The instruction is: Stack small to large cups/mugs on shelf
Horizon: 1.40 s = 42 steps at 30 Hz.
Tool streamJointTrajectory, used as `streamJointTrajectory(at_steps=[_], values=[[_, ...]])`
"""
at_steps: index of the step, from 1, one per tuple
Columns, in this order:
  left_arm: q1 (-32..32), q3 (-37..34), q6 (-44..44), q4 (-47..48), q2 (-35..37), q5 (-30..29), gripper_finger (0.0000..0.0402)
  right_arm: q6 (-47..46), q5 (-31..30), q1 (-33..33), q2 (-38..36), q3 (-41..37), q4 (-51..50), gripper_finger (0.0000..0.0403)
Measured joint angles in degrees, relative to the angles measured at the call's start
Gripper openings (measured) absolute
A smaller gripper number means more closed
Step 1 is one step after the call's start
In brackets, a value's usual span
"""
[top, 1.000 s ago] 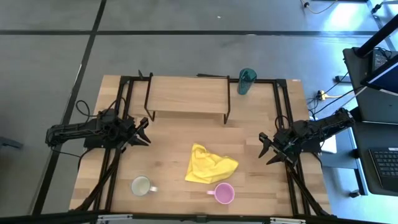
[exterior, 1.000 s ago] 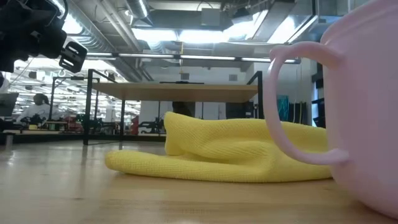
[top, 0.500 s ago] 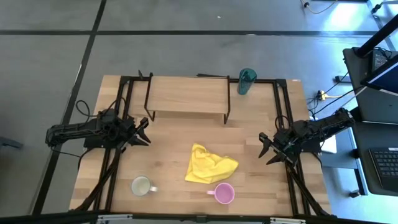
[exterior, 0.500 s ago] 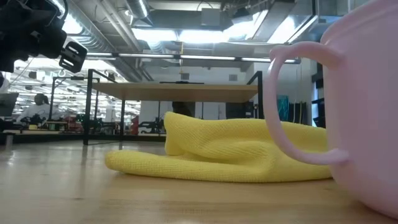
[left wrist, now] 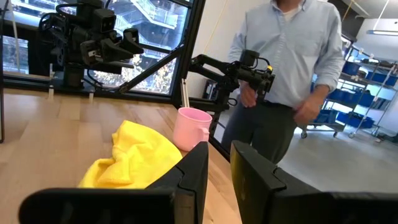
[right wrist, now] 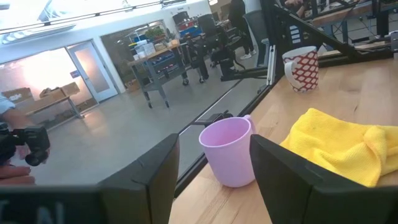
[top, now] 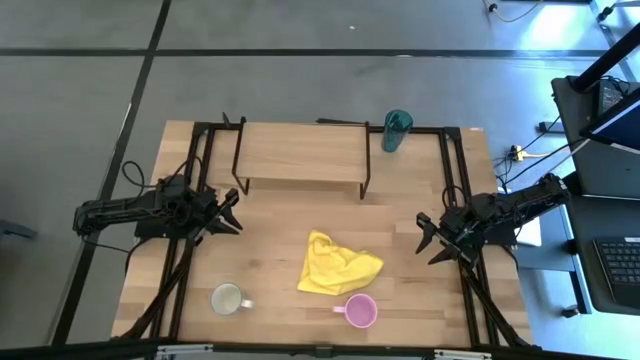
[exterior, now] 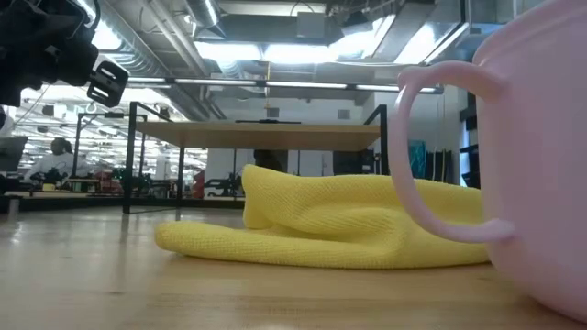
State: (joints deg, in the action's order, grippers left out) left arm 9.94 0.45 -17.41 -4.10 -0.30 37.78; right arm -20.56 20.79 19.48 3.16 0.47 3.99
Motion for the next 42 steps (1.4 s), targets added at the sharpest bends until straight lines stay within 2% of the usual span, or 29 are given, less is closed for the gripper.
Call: streamJointTrajectory(at_steps=[6,10,14,17,21,24,27,29,32,36,39,40,42], values=[[0.00,-0.01,0.00,0.00,0.00,0.00,0.0064,-0.32,-0.32,-0.02,0.00,-0.01,0.00,0.0197],[0.00,0.00,0.00,0.00,-0.02,-0.02,0.0064,-8.02,-0.31,-0.02,0.00,0.00,0.60,0.0197],[0.02,-0.02,0.00,0.00,-0.01,0.00,0.0064,-15.24,-3.03,-0.12,0.19,0.44,10.74,0.0197],[0.02,0.00,0.00,-0.01,0.00,-0.01,0.0064,-9.49,-3.66,-0.13,0.35,4.08,14.73,0.0197],[0.00,0.00,0.00,-0.02,-0.02,-0.02,0.0064,0.80,-8.95,-0.11,4.71,12.98,9.88,0.0197],[0.01,0.00,0.00,0.00,0.00,-0.01,0.0064,6.50,-11.37,-0.13,11.47,21.28,4.16,0.0197],[0.02,0.00,0.00,0.00,-0.02,0.00,0.0064,15.54,-11.43,-0.11,20.67,31.40,-2.98,0.0197],[0.01,-0.01,0.00,-0.01,0.00,-0.02,0.0064,21.57,-13.63,-0.11,26.86,39.28,-8.68,0.0197],[0.00,0.00,0.00,-0.01,0.00,0.00,0.0064,27.45,-25.22,-0.13,35.39,51.61,-19.12,0.0197],[0.02,0.00,0.00,-0.01,-0.01,0.00,0.0064,27.60,-49.76,-0.93,45.00,67.70,-37.20,0.0197],[0.00,0.00,0.00,-0.02,0.00,0.00,0.0064,18.25,-65.51,-2.80,50.49,79.16,-54.23,0.0197],[0.02,0.00,0.00,0.00,-0.02,-0.01,0.0064,13.71,-68.35,-3.91,51.94,82.63,-59.60,0.0197],[0.00,0.00,0.00,0.00,0.00,0.00,0.0064,5.77,-69.12,-6.35,54.32,89.02,-69.80,0.0197]])
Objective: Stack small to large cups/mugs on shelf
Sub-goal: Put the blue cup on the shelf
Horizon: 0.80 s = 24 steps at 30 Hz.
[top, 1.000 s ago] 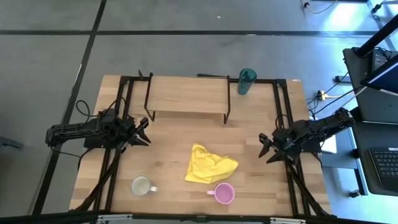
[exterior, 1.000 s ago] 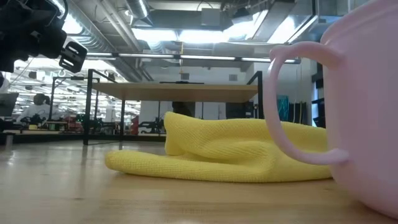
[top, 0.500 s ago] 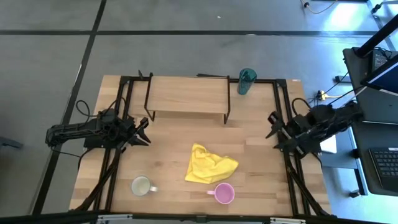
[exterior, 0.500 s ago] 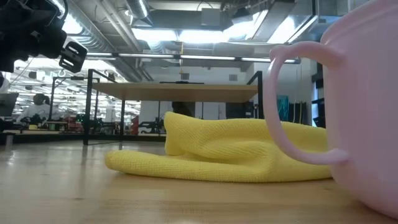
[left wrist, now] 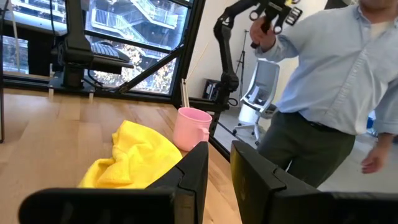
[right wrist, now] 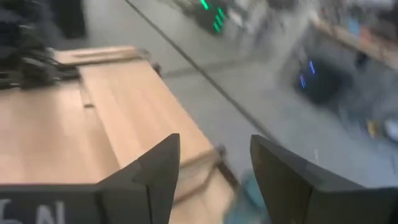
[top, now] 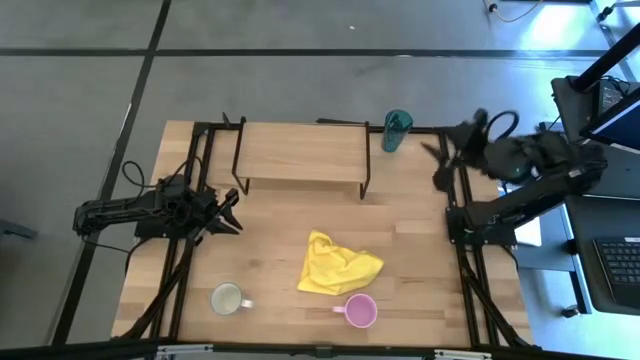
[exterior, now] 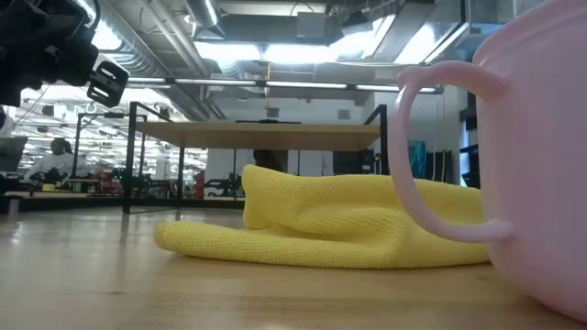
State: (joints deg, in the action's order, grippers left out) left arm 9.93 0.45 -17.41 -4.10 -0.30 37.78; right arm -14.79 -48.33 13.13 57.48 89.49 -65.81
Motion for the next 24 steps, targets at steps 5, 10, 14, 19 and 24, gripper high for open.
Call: streamJointTrajectory(at_steps=[5,10,14,19,24], values=[[0.00,0.00,0.00,0.00,-0.01,-0.02,0.0064,-14.34,10.68,-4.73,2.99,10.18,-13.21,0.0197],[0.01,0.00,0.00,-0.02,-0.01,0.00,0.0064,-21.97,15.49,-5.10,3.02,14.38,-8.37,0.0197],[0.01,0.00,0.00,-0.01,-0.02,0.00,0.0064,-20.89,15.09,-5.10,3.08,16.57,-4.91,0.0197],[0.00,-0.02,0.00,0.00,0.00,0.00,0.0064,-12.92,13.27,-5.10,3.09,17.21,0.43,0.0197],[0.01,-0.01,0.00,-0.01,-0.02,0.00,0.0064,-6.15,7.30,-5.26,4.57,17.20,0.89,0.0197]])
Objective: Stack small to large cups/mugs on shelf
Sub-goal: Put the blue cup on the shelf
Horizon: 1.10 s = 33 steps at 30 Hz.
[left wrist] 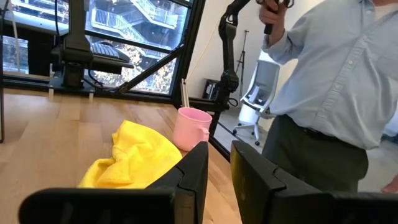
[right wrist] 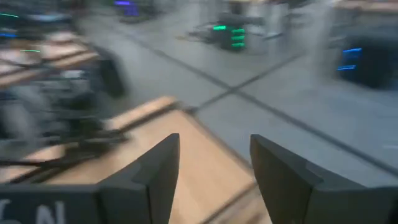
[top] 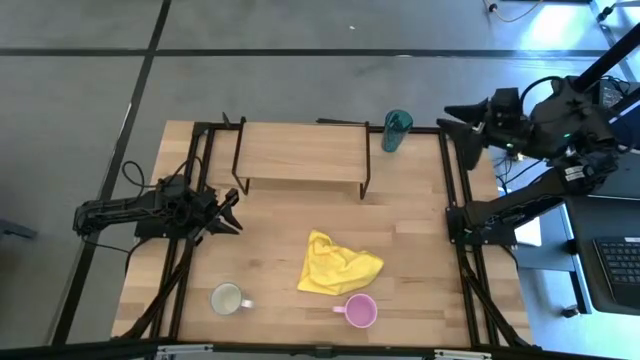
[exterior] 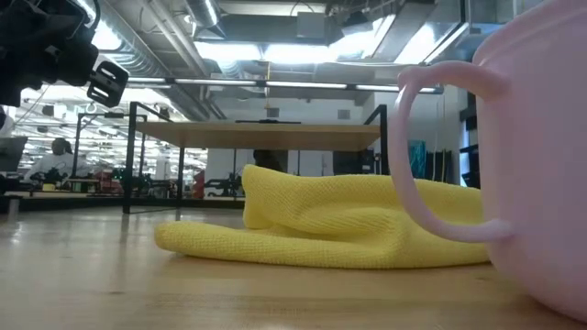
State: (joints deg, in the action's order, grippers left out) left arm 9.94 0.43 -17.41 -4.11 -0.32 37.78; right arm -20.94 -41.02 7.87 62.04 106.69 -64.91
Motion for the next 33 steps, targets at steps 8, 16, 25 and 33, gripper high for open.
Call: streamJointTrajectory(at_steps=[8,16,25,33], values=[[0.00,0.01,0.00,0.00,0.02,-0.02,0.0064,1.64,3.70,-13.29,4.76,-0.01,-9.08,0.0197],[0.00,0.01,0.00,0.00,0.01,-0.02,0.0064,9.65,31.37,-41.81,15.80,7.52,-15.52,0.0197],[-0.01,0.01,0.00,-0.01,0.01,-0.02,0.0064,13.73,39.81,-58.60,31.43,22.17,-25.19,0.0197],[0.00,0.01,0.00,-0.01,0.02,-0.55,0.0064,23.09,39.44,-55.87,38.48,13.32,-25.40,0.0197]])
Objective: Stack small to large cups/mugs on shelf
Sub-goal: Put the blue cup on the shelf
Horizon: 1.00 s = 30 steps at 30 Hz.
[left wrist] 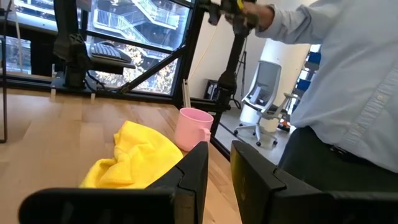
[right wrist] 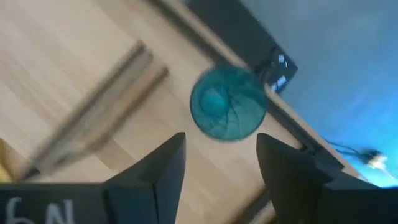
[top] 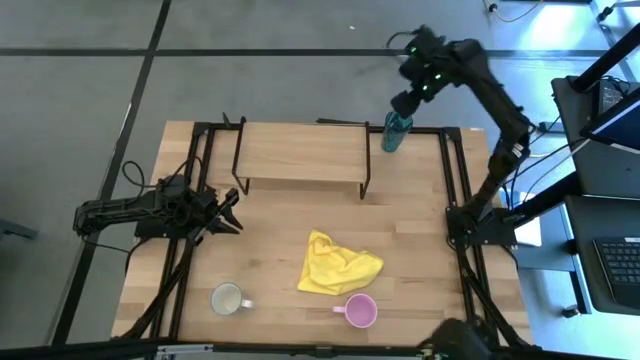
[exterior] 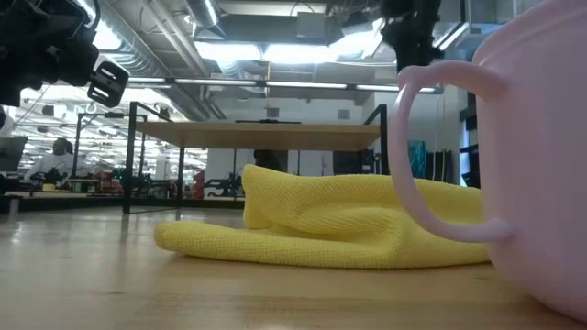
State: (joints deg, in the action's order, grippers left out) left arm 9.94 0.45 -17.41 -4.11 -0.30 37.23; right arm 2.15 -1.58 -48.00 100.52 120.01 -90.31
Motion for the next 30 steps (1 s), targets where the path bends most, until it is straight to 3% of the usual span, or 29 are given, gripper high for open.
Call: streamJointTrajectory(at_steps=[5,15,26,30], values=[[-0.01,0.00,0.00,0.02,0.00,-0.13,0.0064,3.50,-4.01,2.11,-0.03,-7.03,0.28,0.0197],[-0.01,0.00,0.00,0.01,-0.02,-0.13,0.0064,3.76,-1.80,3.69,-0.19,-19.25,1.64,0.0197],[0.00,0.00,0.00,0.02,0.00,-0.13,0.0064,11.59,-0.18,7.07,-0.12,-20.53,11.83,0.0197],[0.00,-0.02,0.00,0.01,0.00,-0.13,0.0064,11.81,-4.18,7.08,0.84,-20.53,12.69,0.0197]])
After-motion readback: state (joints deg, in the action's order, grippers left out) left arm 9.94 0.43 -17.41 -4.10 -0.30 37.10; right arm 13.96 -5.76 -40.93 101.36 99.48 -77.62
